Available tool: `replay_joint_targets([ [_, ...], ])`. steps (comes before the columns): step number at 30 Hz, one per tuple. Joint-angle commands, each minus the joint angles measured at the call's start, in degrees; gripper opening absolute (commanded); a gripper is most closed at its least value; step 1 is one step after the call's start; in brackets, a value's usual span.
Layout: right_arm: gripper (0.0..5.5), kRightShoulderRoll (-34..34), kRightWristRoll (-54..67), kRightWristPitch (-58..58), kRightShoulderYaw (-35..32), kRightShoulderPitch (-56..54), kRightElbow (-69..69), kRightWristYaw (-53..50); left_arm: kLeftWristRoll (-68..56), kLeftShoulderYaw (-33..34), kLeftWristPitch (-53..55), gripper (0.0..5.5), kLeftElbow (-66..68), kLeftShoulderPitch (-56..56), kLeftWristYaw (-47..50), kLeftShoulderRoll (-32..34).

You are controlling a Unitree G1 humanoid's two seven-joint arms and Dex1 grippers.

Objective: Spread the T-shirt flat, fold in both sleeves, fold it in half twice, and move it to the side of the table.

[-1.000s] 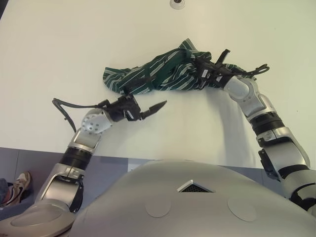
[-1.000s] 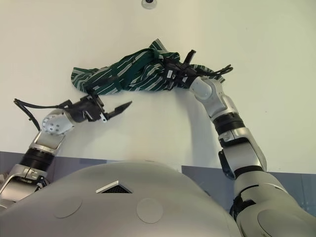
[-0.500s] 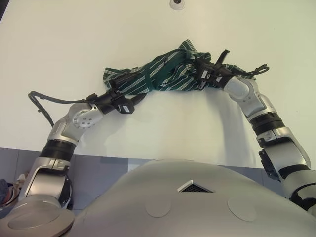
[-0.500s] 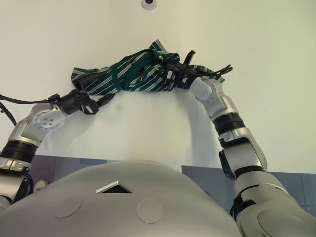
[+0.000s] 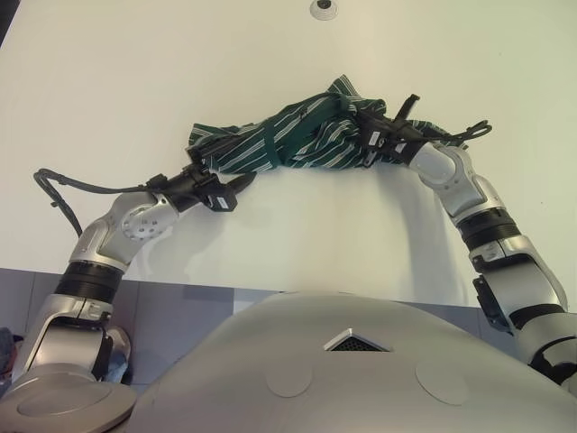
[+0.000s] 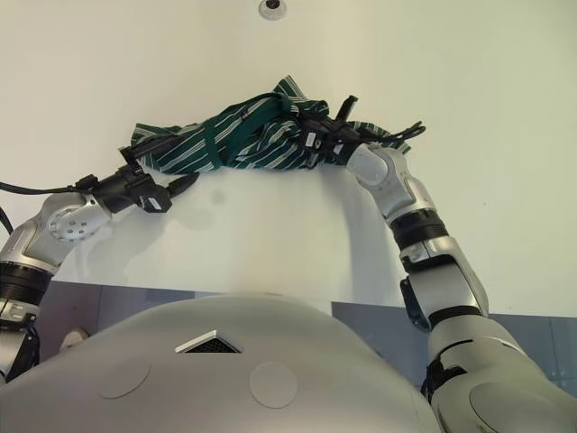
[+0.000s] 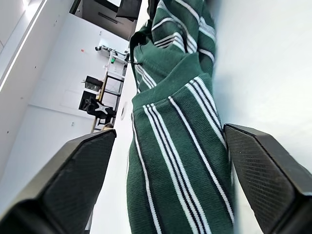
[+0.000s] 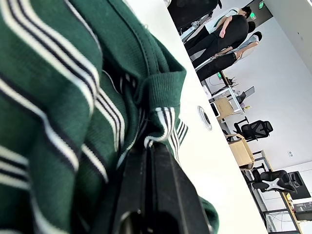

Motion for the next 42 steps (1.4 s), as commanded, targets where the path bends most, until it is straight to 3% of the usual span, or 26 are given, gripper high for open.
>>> replay_joint_targets([
  [1,0.05,-0.24,-1.5,1.41,1.14,2.18,0.89,1.56,5.56,-2.17,5.13,4.09,6.84,-0.19,0.47,-0.79],
  [5,0.05,-0.24,-1.54,1.6,1.17,2.29,0.52,1.68,5.81,-3.25,4.69,4.09,9.86,-1.94,2.34,-0.78],
  [17,0.0,0.19,-1.57,1.67,1.54,2.46,0.91,1.81,6.39,-5.27,3.25,2.02,11.61,-2.57,5.34,-0.52],
  [28,0.0,0.35,-1.85,1.51,2.08,2.45,1.67,2.05,2.78,-0.83,3.25,2.02,9.85,-4.82,11.51,-2.37],
  [34,0.0,0.23,-2.09,1.29,2.27,2.17,2.13,2.17,-5.29,0.98,-0.07,2.02,9.16,-4.5,8.82,-3.71],
  [42,0.0,-0.24,-2.23,1.03,2.78,1.92,2.36,3.07,-31.88,-3.0,-6.16,2.02,2.0,1.28,-11.39,-1.54],
])
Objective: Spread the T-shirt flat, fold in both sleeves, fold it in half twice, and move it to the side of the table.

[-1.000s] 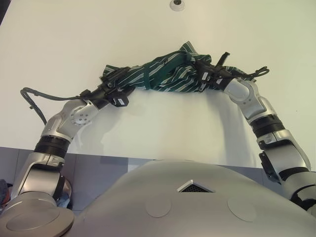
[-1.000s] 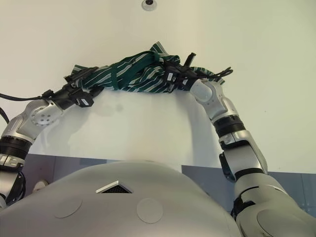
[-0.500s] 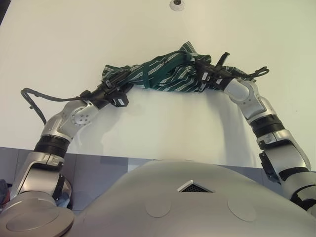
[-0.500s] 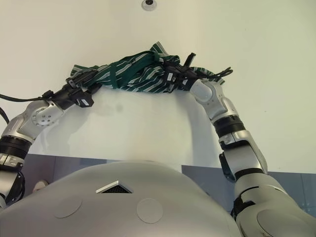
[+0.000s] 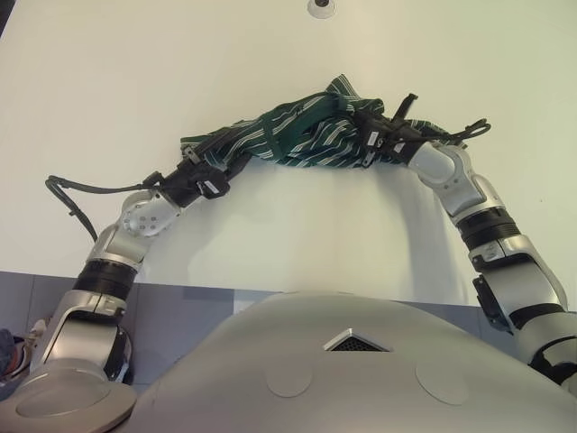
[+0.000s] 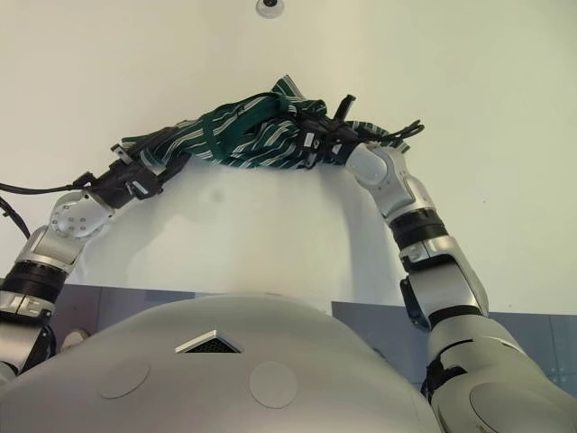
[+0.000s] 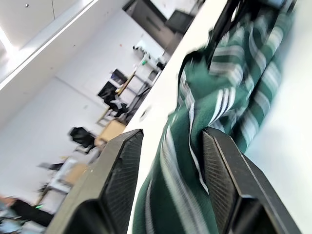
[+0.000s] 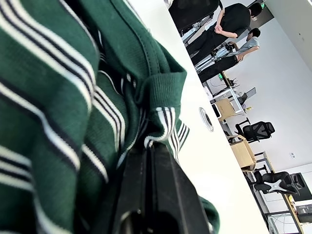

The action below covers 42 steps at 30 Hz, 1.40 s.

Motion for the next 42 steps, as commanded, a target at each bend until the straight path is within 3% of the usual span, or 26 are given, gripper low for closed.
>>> replay_joint_targets([
  [1,0.0,-0.32,-2.41,1.31,2.35,2.1,2.51,2.54,-10.12,-1.85,-0.1,2.02,-2.72,2.1,-10.12,2.77],
  [4,0.0,-0.31,-2.44,1.24,2.53,1.91,2.73,2.67,-17.71,-0.92,0.5,2.02,-4.66,3.0,-16.32,3.34],
  [6,0.0,-0.27,-2.39,1.17,2.62,1.93,2.8,2.64,-19.15,2.38,2.47,2.02,-3.39,0.95,-15.48,1.26],
  [9,0.0,-0.18,-2.28,1.14,2.69,2.1,2.77,2.51,-14.77,6.38,4.34,2.02,0.71,-2.54,-11.2,-2.11],
  [16,0.0,-0.03,-2.3,1.03,2.78,2.35,3.0,2.41,2.84,2.87,-0.26,2.02,-4.79,3.2,-10.7,-4.24],
  [22,0.0,0.18,-2.45,1.1,2.91,2.54,3.17,2.15,5.86,3.24,1.06,2.02,-9.3,5.6,-10.75,-3.6],
  [30,0.0,0.16,-2.5,1.08,3.06,2.8,2.63,2.32,25.4,5.92,12.78,2.02,-6.25,3.93,-1.42,-2.41],
  [41,0.0,0.33,-2.5,1.24,3.34,2.82,2.61,2.22,26.28,4.6,14.43,2.02,-7.39,5.04,0.91,-0.75],
  [42,0.0,0.3,-2.47,1.24,3.32,2.84,2.6,2.25,26.21,4.53,14.09,1.81,-7.12,4.79,1.11,-0.61],
])
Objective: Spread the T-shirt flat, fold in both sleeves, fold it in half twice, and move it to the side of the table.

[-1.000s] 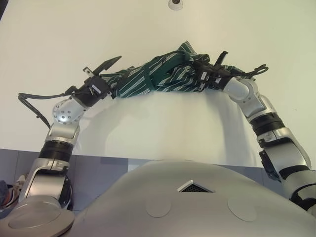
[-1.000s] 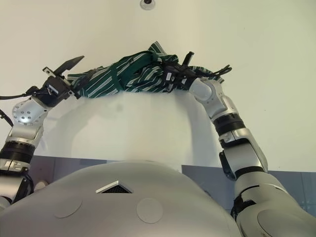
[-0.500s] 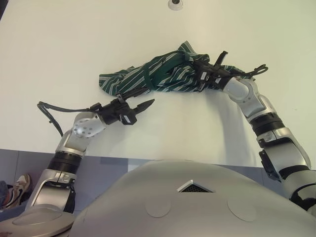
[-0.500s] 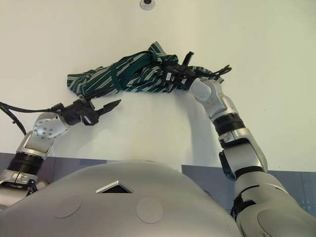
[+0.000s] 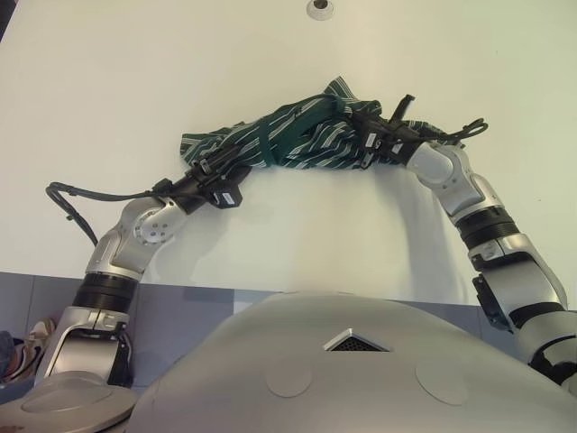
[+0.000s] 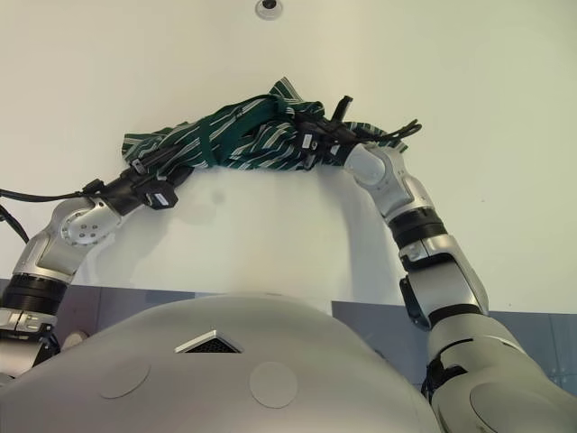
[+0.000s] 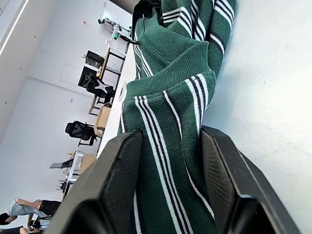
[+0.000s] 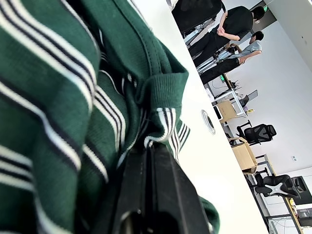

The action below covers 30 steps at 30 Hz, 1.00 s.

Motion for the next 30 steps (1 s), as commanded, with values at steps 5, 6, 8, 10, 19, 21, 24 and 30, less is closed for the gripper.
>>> replay_joint_targets([
  [5,0.0,0.13,-2.46,1.68,2.41,3.14,2.01,2.06,1.91,-1.79,-1.29,0.95,3.13,-0.38,0.89,1.69],
  [6,0.0,0.13,-2.47,1.7,2.41,3.06,2.08,2.08,1.8,-1.88,-1.48,0.82,3.34,-0.53,1.14,1.7],
  [8,0.0,0.14,-2.47,1.72,2.42,2.96,2.16,2.11,1.54,-2.09,-1.87,0.49,3.51,-0.73,1.44,1.78],
  [10,0.0,0.24,-2.51,1.7,2.46,2.8,2.36,2.08,1.21,-2.32,-2.33,0.21,3.7,-0.94,1.51,1.86],
  [19,0.0,0.17,0.34,0.58,0.87,3.15,0.78,2.65,-8.29,-0.72,-6.23,0.02,4.02,-2.04,0.6,1.01],
  [21,0.0,0.08,3.51,-0.32,-0.75,3.73,-1.21,3.64,-12.88,0.29,-6.8,0.02,4.53,-2.92,0.14,0.16],
  [24,0.0,-1.19,13.02,-3.55,-4.8,6.09,-8.1,7.51,-22.88,2.87,-6.52,0.02,3.48,-4.31,-1.52,-1.25],
  [30,0.0,-5.96,35.44,-6.14,-12.63,12.77,-24.8,19.46,-43.82,8.01,-3.37,0.02,-3.11,-5.29,-8.02,-2.6],
])
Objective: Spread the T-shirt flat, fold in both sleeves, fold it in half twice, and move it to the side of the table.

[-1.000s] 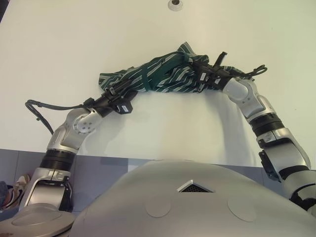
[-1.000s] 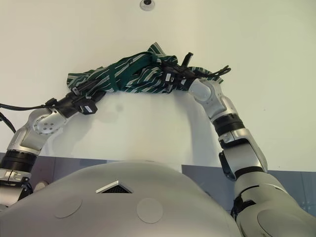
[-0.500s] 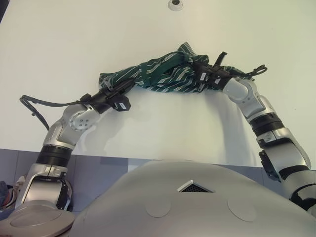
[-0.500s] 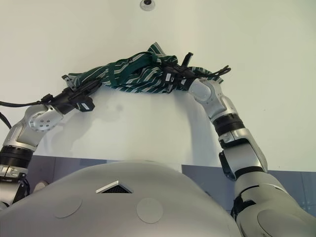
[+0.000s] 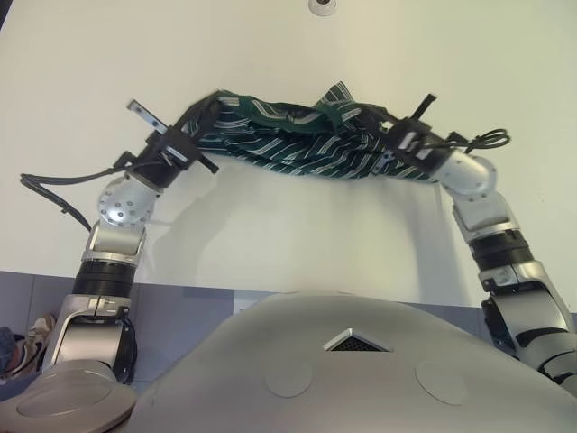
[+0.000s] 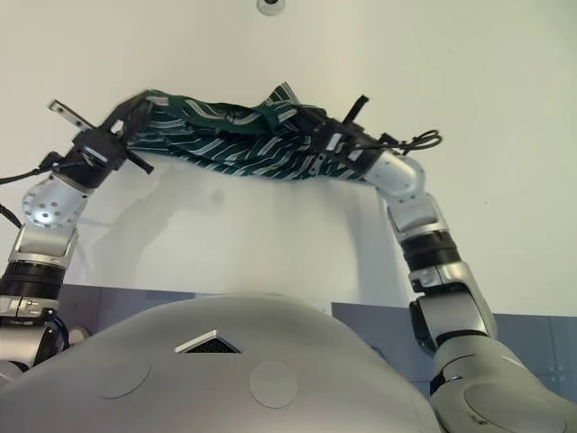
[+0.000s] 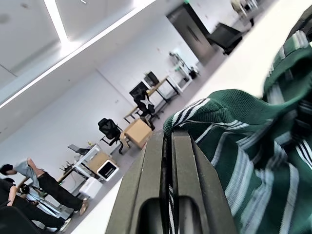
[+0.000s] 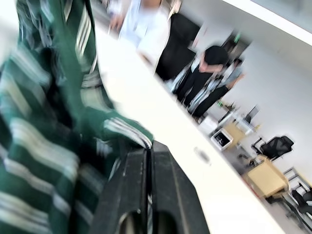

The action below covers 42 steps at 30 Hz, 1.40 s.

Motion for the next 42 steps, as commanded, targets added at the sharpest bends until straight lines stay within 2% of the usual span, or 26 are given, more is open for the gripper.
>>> replay_joint_targets([
  [1,0.0,-2.39,8.66,0.76,-4.12,2.27,-5.69,5.44,-8.9,2.9,2.75,0.02,-3.86,-0.76,-4.12,-0.33],
  [9,0.0,-1.63,19.55,4.1,-13.53,0.47,-10.38,7.77,-18.17,10.67,6.57,0.02,-9.83,-4.89,-8.22,-0.63],
  [14,0.0,-5.39,29.67,7.87,-24.91,-3.2,-15.92,8.68,-16.94,18.32,9.29,0.02,-11.61,-16.5,-7.11,3.55],
  [20,0.0,-9.12,41.51,13.71,-32.83,1.29,-27.08,17.28,-19.33,23.36,8.33,0.02,-18.85,-16.6,-13.25,8.11],
  [24,0.0,-9.33,45.57,15.53,-33.43,6.3,-30.27,27.9,-23.0,22.4,5.66,0.02,-21.82,-9.82,-23.05,9.49],
  [27,0.0,-9.35,45.56,17.37,-32.25,5.48,-29.73,31.8,-24.71,20.2,6.25,0.02,-22.22,-9.31,-27.19,9.11],
  [30,0.0,-9.7,28.26,16.4,-23.51,-4.83,-17.58,31.6,-19.7,13.67,7.05,0.02,-14.82,-14.74,-33.73,9.83],
  [31,0.0,-9.14,21.43,15.9,-20.0,-10.94,-10.47,30.6,-15.11,10.76,6.73,0.02,-8.71,-19.56,-34.96,9.27],
  [32,0.0,-8.4,14.16,14.69,-16.54,-17.39,-2.66,28.89,-8.31,8.01,5.85,0.02,-1.16,-25.56,-34.05,8.25],
  [34,0.0,-5.65,0.35,12.83,-10.89,-31.85,15.16,20.11,6.68,3.69,4.75,0.02,17.19,-40.46,-24.94,5.61],
  [35,0.0,-4.14,-5.91,13.32,-8.68,-40.13,24.84,12.16,13.23,1.48,7.05,0.02,26.57,-48.77,-17.55,4.51],
  [36,0.0,-2.36,-9.11,15.75,-8.7,-50.06,34.6,1.71,19.52,-0.73,13.37,0.02,37.31,-59.94,-4.29,3.27],
  [38,0.0,-0.7,-10.39,16.78,-11.29,-61.92,44.45,-11.06,23.87,-0.85,20.66,0.02,49.22,-74.36,12.22,1.24],
  [40,0.0,-0.61,-9.16,13.6,-14.06,-64.36,45.17,-15.27,23.57,1.19,19.89,0.02,51.04,-78.87,18.25,0.35],
  [42,0.0,-0.61,-8.85,9.28,-14.98,-60.86,43.48,-17.17,23.7,2.28,16.86,0.02,50.31,-77.63,22.5,0.17],
])
